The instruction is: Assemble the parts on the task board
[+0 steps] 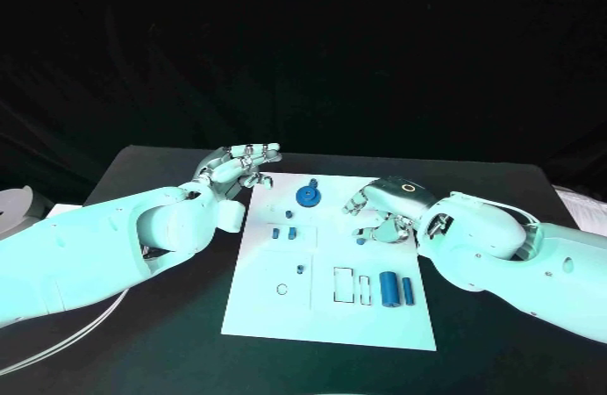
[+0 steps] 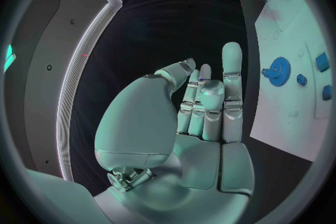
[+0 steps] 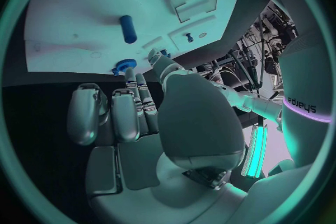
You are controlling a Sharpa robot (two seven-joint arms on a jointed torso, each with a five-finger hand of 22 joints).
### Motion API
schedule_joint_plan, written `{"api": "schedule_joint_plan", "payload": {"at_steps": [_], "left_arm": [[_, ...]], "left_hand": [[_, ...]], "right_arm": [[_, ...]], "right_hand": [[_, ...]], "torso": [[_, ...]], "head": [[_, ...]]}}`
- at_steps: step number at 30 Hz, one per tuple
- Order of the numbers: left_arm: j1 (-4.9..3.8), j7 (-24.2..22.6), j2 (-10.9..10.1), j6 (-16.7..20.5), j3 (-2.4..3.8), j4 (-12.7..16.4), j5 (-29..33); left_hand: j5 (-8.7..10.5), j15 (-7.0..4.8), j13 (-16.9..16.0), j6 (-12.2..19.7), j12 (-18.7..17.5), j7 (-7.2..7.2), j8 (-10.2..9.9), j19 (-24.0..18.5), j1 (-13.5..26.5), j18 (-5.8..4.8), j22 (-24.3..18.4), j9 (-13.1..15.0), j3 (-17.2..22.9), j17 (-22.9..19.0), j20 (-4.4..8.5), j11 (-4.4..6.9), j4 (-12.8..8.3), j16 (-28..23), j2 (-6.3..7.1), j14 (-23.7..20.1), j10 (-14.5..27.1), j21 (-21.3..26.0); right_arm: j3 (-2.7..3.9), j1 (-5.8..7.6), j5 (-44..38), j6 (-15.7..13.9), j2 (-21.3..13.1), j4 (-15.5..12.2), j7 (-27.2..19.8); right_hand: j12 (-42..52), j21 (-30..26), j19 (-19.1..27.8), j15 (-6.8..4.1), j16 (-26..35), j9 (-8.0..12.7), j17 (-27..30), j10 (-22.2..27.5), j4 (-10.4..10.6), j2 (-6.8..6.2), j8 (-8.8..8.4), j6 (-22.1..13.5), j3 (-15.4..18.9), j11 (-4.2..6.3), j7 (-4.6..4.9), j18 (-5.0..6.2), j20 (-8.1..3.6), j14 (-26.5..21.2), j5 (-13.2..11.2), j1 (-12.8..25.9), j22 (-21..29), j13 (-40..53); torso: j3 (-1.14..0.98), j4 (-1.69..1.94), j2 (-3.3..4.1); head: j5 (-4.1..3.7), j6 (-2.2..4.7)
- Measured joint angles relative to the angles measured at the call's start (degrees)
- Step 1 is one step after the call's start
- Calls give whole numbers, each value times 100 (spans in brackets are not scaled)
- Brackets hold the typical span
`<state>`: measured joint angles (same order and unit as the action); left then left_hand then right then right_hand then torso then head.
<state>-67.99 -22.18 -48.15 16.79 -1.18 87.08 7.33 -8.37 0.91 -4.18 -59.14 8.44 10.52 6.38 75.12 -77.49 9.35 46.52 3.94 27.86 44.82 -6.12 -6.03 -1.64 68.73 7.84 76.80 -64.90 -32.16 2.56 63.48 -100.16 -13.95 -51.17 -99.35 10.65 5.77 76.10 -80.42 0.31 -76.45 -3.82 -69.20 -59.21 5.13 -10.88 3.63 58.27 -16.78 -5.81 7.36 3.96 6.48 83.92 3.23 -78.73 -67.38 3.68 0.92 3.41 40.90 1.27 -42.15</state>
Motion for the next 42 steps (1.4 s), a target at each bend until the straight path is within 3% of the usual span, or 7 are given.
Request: {"api": "schedule_joint_plan", "payload": {"at_steps": [4,11,19,21,30,42], "left_arm": [[0,4,-2,-11,-1,11,0],[0,8,-3,-25,-1,16,0],[0,12,-2,-34,-4,13,0],[0,12,-4,-35,-4,12,0],[0,16,-8,-40,-5,12,0],[0,26,-9,-47,-6,10,1]], "left_hand": [[0,0,0,0,0,0,0,0,0,-1,0,0,0,0,0,0,0,0,0,0,0,0],[0,0,0,0,0,0,0,0,0,0,0,0,0,0,0,0,0,0,0,0,0,0],[0,0,-1,0,0,0,0,0,0,0,1,1,0,1,0,0,0,0,0,0,0,0],[0,0,-1,0,0,0,0,0,0,-1,1,1,0,1,0,0,0,0,0,0,0,0],[0,0,-1,0,0,0,0,0,0,0,1,1,1,1,0,0,0,0,0,0,-1,0],[0,0,-1,0,0,0,0,0,0,0,1,1,1,1,0,0,0,0,0,0,-1,0]], "right_arm": [[-3,48,8,138,-156,-2,85],[-19,49,-10,360,-181,32,161],[-44,17,-38,570,-120,55,168],[-50,-3,-44,622,-99,71,165],[-61,-68,-59,779,21,171,146],[-54,-72,-115,813,116,266,143]], "right_hand": [[0,-1,0,0,0,0,0,56,73,19,0,-28,280,27,-28,0,0,0,0,-78,20,0],[33,-1,0,0,0,0,34,56,121,95,0,8,358,27,-63,0,0,0,0,-153,26,0],[218,-1,7,-2,10,-9,76,-278,136,205,0,79,373,131,-126,0,-22,2,26,-264,26,10],[238,-1,-1,-28,22,-11,80,-379,136,247,0,145,373,150,-94,0,-45,17,31,-305,26,9],[238,-1,-51,-107,22,-48,64,-779,189,448,56,521,-18,242,-95,0,-95,20,31,-506,-25,-1],[149,24,-105,-147,-15,-70,-1,-1133,184,522,81,823,-329,285,-119,0,-149,21,28,-505,-98,4]], "torso": [[-2,-2,0],[-12,-2,4],[-9,12,7],[-9,9,8],[-9,5,12],[-11,5,10]], "head": [[-8,24],[-13,38],[-13,32],[-7,31],[7,12],[11,-7]]}}
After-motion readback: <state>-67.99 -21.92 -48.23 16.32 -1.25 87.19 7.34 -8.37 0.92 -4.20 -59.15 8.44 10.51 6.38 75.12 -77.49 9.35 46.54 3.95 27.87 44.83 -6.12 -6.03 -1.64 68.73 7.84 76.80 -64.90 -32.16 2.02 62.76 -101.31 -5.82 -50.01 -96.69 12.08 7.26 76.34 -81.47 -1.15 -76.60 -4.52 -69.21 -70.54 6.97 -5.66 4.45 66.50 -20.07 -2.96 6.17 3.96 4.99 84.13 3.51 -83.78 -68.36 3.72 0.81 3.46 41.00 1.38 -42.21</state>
